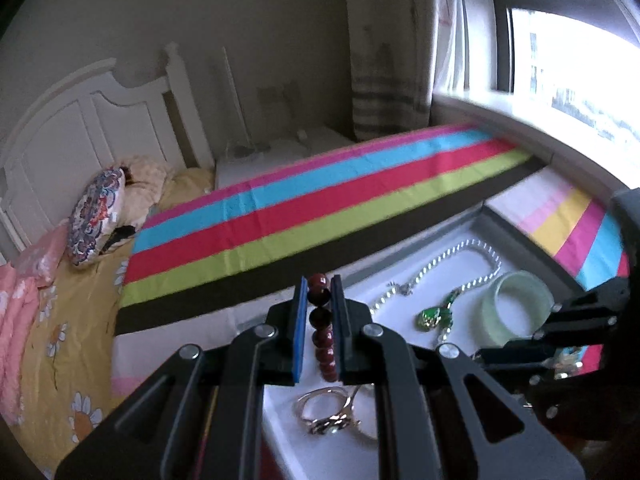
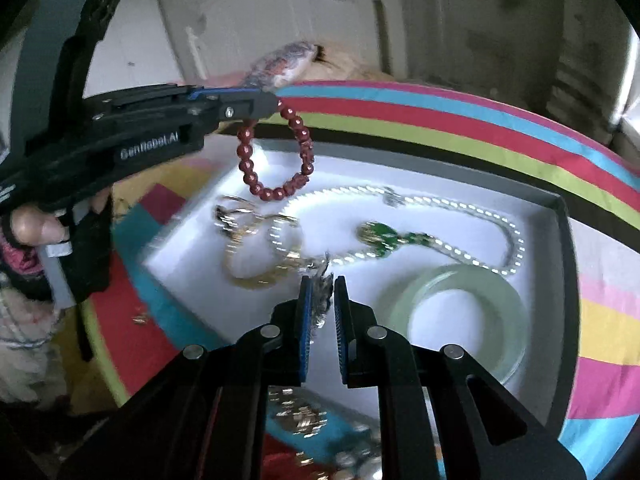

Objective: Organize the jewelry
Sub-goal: 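Lower the red bead bracelet and silver ornament into the tray and open both tools, then withdraw both tools from the tray toward the remaining jewelry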

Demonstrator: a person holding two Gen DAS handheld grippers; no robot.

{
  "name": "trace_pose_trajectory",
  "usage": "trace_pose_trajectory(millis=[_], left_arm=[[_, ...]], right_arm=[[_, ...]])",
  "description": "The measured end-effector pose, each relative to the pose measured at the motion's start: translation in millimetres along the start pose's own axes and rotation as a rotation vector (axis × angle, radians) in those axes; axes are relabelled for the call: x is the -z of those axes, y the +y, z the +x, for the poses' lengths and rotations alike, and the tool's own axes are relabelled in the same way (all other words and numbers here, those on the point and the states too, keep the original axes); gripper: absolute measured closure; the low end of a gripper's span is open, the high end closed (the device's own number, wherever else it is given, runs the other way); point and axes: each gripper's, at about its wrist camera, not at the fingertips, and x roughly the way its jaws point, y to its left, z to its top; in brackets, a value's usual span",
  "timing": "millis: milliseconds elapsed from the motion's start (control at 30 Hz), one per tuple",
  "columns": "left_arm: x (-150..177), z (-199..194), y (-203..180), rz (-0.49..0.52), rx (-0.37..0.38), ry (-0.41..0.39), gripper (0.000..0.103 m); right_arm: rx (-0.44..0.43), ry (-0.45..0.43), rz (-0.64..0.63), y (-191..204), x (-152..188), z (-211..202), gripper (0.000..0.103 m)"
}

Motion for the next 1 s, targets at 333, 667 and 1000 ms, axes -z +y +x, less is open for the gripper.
trace_pose_trajectory(millis=[333, 667, 1000], left_arm=[[11.6, 13.0, -0.8, -0.035, -0.004, 0.02, 0.037], [22.7, -52.2, 27.2, -0.212, 0.039, -0.118, 0.006], [79.7, -101.9, 13.1, -0.236, -0.003, -0.149, 0.003]], right_arm=[[0.026, -0.126, -0.048, 1.3, 0.0, -41.2, 0.034], [0.053, -0.276, 0.023, -28.5, 16.2, -110.7, 0.033], [0.126, -0.301, 0.117, -67.0, 46.5, -136.5, 0.028]])
